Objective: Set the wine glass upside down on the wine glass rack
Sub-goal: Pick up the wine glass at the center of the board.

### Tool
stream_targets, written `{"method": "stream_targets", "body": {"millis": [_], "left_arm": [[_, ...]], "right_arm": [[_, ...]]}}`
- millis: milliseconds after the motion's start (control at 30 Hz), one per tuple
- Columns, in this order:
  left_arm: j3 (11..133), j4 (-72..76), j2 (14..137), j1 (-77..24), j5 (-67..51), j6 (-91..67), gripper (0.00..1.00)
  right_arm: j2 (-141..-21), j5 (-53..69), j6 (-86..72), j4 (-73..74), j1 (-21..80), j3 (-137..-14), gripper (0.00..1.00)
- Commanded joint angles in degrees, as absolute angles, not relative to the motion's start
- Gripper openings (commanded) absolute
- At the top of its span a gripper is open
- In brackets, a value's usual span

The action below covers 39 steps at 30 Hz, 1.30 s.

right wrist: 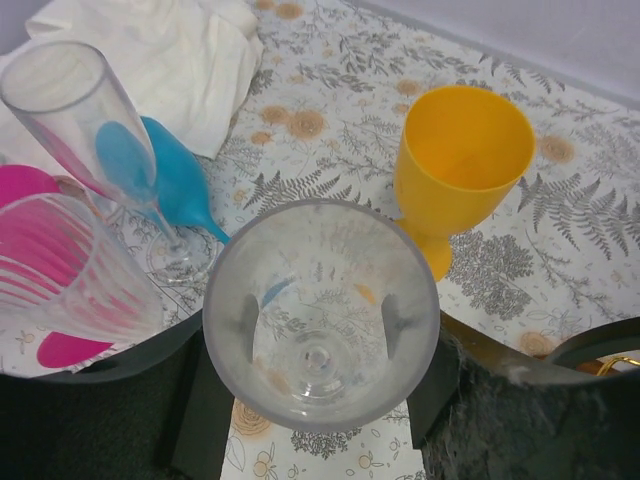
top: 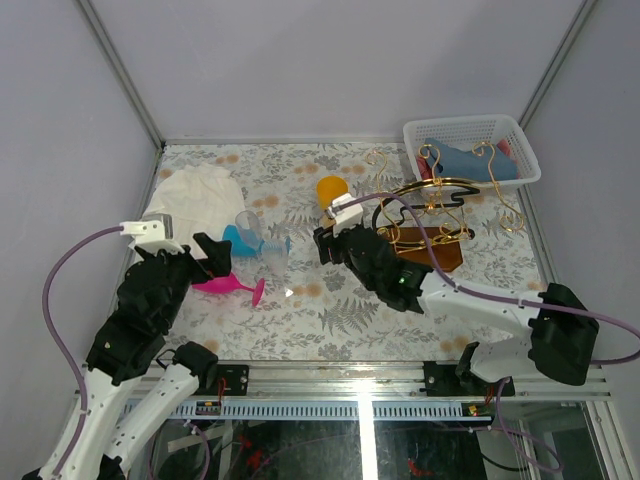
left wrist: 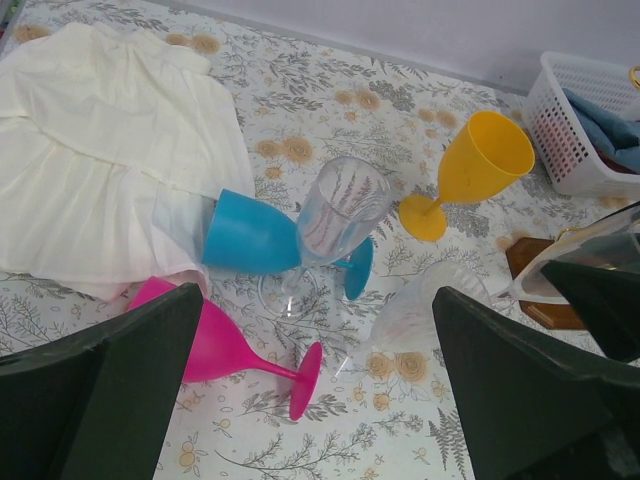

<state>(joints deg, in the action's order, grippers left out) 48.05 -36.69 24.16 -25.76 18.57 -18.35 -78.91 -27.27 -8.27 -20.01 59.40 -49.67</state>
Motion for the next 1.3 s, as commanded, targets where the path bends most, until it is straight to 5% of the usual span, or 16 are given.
{"method": "stream_targets", "body": {"millis": [0,333,733,1067,1267], "left_arm": [[50.89,-32.65,24.09,-25.43,18.8,-20.64,1.0],[61.47,-32.19,32.12,-25.41,6.78,-24.98,1.0],[59.68,-15.38,41.55,-25.49,-12.77,-33.85,0.98],[56.91,-8.18,46.15,-30.36,-14.36,-36.39,0.78],[56.34,-6.66,46.95,-31.37,-14.42,-36.86,0.52]], "right_arm": [[-73.4,-25.52,-5.81,-18.33,59.85,-54.66,0.6],[-65.11,-23.64,-3.06,-15.39,59.85,-62.12,0.59],[-57.21,-14.93,-9.96,-22.65,59.86,-65.26,0.58],[-54.79,-11.12,-14.27,-26.97,59.86,-63.79,0.58],[-54.37,-10.23,-15.09,-27.66,59.85,-63.34,0.58]]}}
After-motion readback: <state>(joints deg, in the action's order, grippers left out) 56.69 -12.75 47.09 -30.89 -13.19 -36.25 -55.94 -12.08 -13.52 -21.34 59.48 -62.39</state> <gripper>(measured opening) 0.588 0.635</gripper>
